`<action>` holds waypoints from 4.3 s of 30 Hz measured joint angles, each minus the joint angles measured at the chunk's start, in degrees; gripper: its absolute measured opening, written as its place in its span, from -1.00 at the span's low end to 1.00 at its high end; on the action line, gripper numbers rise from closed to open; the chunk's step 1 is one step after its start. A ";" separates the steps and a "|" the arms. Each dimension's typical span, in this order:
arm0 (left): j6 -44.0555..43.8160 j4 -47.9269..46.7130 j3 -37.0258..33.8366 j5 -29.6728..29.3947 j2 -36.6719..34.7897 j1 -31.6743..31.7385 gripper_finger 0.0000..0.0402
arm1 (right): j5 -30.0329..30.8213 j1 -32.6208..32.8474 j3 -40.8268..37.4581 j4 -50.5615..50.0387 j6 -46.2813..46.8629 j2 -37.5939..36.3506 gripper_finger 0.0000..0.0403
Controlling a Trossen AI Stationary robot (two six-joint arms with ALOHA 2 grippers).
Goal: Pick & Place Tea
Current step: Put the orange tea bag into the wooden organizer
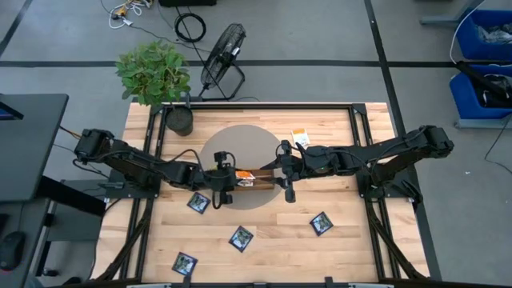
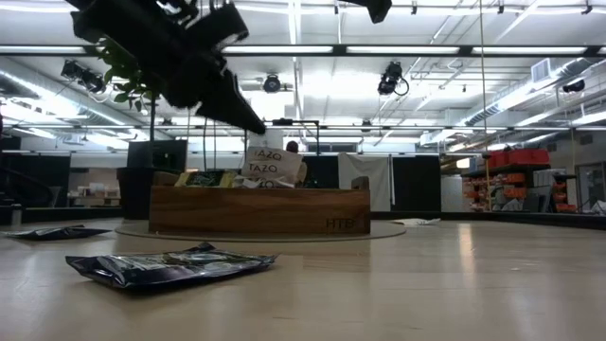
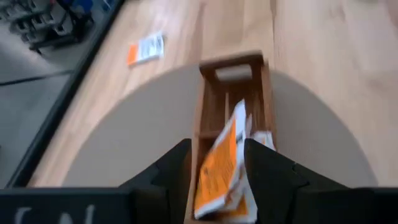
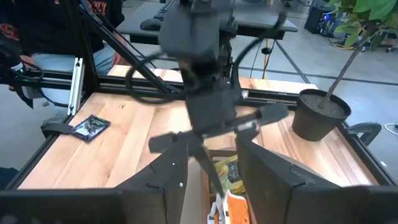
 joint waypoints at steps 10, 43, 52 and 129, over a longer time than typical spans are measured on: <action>-0.97 -1.71 0.04 -3.84 -8.17 -0.05 -0.29 | 11.08 -2.27 0.07 -13.93 0.50 0.00 -0.24; -8.96 -8.91 0.04 -8.95 -10.13 -7.11 -0.42 | -1.11 -41.88 0.00 -41.71 22.42 21.97 0.37; -9.10 -8.91 0.04 -8.93 -10.13 -7.11 -0.42 | -1.09 -43.60 -0.02 -43.03 23.41 22.38 0.33; 1.55 28.78 0.09 -8.91 -10.07 -4.47 -0.42 | 19.38 -5.93 -7.61 28.46 18.68 3.97 -1.00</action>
